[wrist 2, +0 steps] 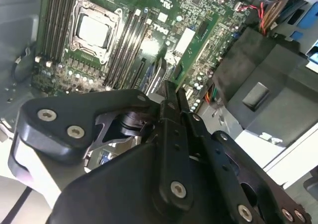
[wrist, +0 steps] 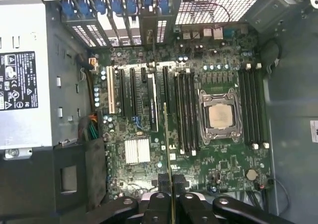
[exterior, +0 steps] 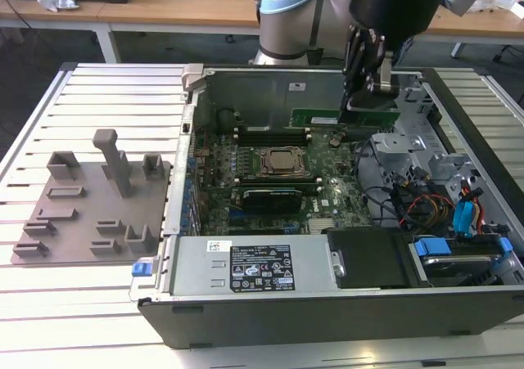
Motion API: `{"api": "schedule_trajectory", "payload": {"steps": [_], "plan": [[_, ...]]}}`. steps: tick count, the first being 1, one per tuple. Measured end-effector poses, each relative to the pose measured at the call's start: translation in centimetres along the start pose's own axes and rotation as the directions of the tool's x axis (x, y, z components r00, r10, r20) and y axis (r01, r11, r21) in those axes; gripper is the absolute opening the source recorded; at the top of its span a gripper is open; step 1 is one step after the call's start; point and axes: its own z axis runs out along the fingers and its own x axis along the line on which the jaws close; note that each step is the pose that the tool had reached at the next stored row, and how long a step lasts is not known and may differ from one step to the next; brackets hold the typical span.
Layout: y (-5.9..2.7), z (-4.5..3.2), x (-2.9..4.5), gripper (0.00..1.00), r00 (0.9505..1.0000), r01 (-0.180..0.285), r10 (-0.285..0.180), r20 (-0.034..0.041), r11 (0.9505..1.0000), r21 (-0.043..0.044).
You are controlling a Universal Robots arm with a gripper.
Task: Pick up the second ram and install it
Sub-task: 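Pick up the second ram and move it above second insertion slot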
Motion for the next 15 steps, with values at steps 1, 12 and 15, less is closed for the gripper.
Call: {"api": "schedule_trajectory", "payload": {"steps": [1, 12, 15], "plan": [[0.02, 0.38, 0.00, 0.14, 1.0000, 0.000, 0.000, 0.0001, 1.0000, 0.0000], [0.37, 3.74, -0.70, 0.14, 1.0000, 0.000, 0.000, 0.0000, 1.0000, 0.0000], [0.56, 4.22, -0.97, 0.14, 1.0000, 0.000, 0.000, 0.0000, 1.0000, 0.0000]]}}
